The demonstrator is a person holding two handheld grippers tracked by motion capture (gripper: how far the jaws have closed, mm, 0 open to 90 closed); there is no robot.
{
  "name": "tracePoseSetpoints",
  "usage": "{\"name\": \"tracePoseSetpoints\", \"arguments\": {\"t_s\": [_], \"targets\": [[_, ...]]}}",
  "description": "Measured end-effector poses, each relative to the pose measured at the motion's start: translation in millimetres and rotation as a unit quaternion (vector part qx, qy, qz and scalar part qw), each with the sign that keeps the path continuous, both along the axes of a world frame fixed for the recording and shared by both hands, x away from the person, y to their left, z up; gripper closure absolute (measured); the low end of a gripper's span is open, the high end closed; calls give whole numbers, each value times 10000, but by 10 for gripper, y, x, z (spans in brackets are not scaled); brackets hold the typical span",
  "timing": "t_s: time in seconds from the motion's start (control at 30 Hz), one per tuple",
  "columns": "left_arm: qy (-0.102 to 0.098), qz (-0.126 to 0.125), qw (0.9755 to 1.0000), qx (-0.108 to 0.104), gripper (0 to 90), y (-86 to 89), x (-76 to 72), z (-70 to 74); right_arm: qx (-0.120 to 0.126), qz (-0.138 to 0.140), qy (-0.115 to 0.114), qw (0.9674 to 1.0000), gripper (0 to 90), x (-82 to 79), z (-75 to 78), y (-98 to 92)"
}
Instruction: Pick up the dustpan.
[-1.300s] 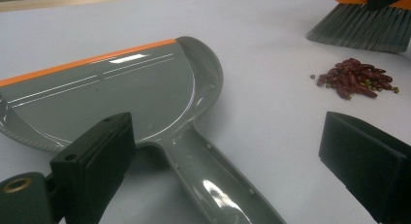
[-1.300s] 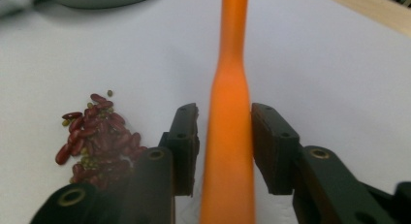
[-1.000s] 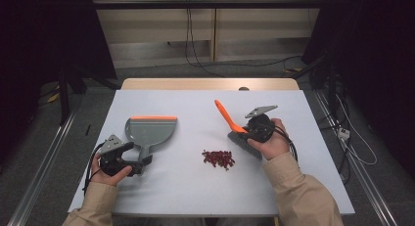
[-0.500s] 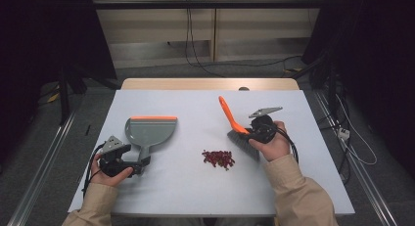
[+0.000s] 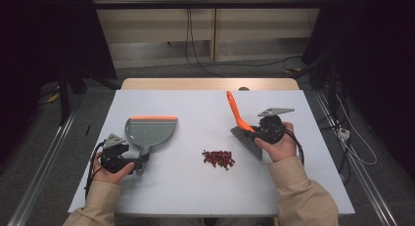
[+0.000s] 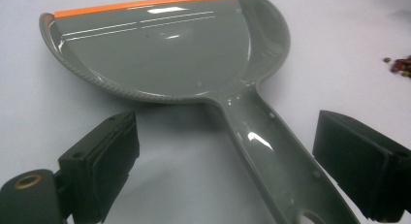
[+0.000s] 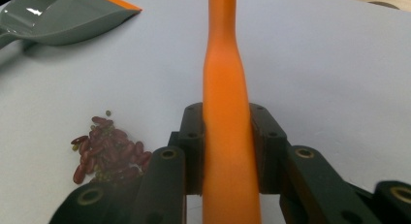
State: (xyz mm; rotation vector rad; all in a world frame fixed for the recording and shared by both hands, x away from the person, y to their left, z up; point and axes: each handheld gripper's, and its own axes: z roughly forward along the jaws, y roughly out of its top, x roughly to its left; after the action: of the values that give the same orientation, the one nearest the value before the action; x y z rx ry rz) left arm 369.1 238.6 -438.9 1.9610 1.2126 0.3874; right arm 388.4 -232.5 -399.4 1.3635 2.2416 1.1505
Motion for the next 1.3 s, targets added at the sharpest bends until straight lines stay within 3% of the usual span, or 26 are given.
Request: {"name": "tracePoseSetpoints", "arguments": {"t_s": [0.1,0.3,0.43,0.6,0.67,0.77,0.83,0.97,1.0,1.07,1.13,1.2,1.3], "targets": [[145,65,9999,24,89,-10,36,-26,36,20,-23,10000,709,-11,3,4],[271,127,9995,128,122,-8,65,-35,-114,-3,4,9999,708,-31,-41,-9],[233,190,9995,94,169,-6,70,6,-82,-34,-66,9999,708,-48,-21,-30],[445,255,9976,469,282,-164,145,11,-126,-23,-101,9999,708,-54,-12,-3],[708,252,9959,503,334,-212,197,-34,-109,-14,-121,9999,708,-55,-12,-3],[774,211,9950,595,485,-264,240,-38,-105,-30,-126,9999,708,-60,-5,-15],[871,130,9947,532,584,-266,282,-37,-131,-34,-142,9998,709,-59,-11,-26],[754,6,9944,734,600,-251,308,-30,-151,-42,-140,9998,709,-64,-17,-32],[681,-2,9951,712,623,-216,312,-19,-146,-51,-145,9998,708,-67,-14,-34],[751,-155,9953,588,633,-152,314,21,-147,-37,-174,9997,708,-71,-10,-46],[726,-230,9950,643,633,-118,290,53,-134,-58,-181,9997,709,-78,-9,-54],[678,-370,9955,551,633,-91,265,83,-144,-68,-180,9997,708,-80,-11,-62],[645,-695,9941,524,633,-59,214,172,-155,-83,-196,9997,709,-86,-10,-73]]}}
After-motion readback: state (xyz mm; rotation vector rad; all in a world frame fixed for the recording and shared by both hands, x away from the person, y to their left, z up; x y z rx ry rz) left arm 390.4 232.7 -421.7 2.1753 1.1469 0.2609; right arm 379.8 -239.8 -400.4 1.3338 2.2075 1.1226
